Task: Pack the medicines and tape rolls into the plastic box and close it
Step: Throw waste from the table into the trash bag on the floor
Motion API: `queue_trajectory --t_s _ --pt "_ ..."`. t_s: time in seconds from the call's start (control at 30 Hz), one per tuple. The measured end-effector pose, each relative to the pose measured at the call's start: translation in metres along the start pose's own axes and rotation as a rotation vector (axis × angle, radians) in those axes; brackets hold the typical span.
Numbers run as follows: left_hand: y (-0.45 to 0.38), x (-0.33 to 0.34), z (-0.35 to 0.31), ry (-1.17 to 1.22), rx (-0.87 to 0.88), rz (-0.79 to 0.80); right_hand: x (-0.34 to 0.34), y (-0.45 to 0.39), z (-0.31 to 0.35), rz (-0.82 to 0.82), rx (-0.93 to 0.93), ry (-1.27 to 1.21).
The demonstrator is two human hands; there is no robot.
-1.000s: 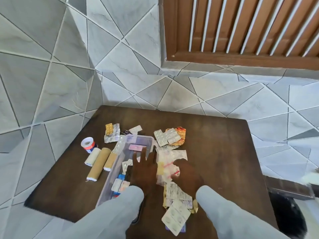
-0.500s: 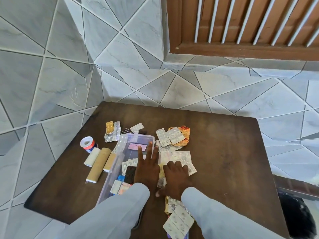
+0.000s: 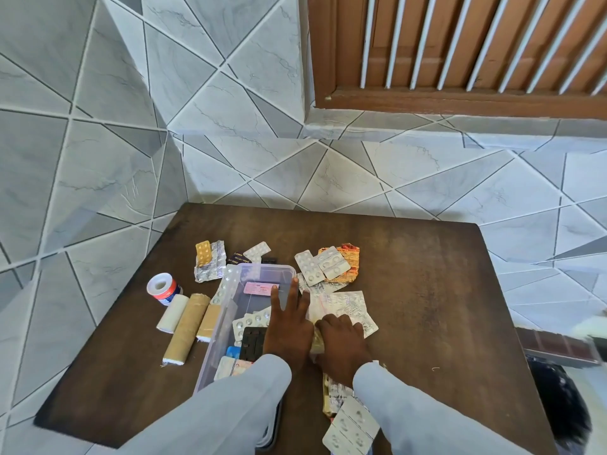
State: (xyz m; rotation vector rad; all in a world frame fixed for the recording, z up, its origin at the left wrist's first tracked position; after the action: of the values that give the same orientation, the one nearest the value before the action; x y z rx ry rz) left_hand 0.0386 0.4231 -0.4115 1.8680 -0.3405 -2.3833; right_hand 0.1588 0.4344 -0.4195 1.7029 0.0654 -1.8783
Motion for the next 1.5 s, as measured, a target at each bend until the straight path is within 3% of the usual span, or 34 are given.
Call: queue_trajectory --t_s 0.47,0.6,0.7,0.83,0.9,1.0,1.27,1.5 --pt "0.0 0.001 0.007 0.154 0.133 -0.126 -0.014 0.004 -0.011 -0.039 0.19 -0.417" --pt "-0.004 -0.007 0.016 0.209 0.091 -0.114 -0.029 0.009 -0.019 -0.163 0.258 -0.525" --pt "-0.004 -0.02 0.024 0.31 0.048 -0.279 -0.045 0.017 -0.03 -0.268 0.329 -0.679" --pt "0.001 -0.05 0.025 0.866 -0.116 -0.412 -0.062 0.03 -0.059 -0.35 0.31 -0.997" --pt "0.004 -0.066 0.021 1.167 -0.131 -0.357 -0.068 0.039 -0.07 -0.336 0.316 -1.126" --pt "0.006 -0.09 0.009 1.384 -0.111 -0.278 -0.081 0.068 -0.069 -0.451 0.331 -1.259" --pt "0.028 -0.129 -0.046 1.696 0.044 -0.165 -0.087 0.143 -0.08 -0.628 0.382 -1.527" --pt "0.05 -0.147 -0.133 1.716 0.101 -0.04 -0.079 0.214 -0.149 -0.719 0.523 -1.459"
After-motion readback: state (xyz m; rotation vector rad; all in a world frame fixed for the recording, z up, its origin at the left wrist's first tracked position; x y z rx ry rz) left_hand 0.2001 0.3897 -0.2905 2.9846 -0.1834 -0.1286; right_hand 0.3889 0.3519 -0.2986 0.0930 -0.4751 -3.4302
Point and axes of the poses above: each hand's wrist, its own y-axis away from the middle knuckle, its own x-axis out of the palm, z = x × y, the point moved 1 cm from there along -y, towards the middle knuckle, and after that the axes turned 7 degrees about y, right-handed, at the moved point
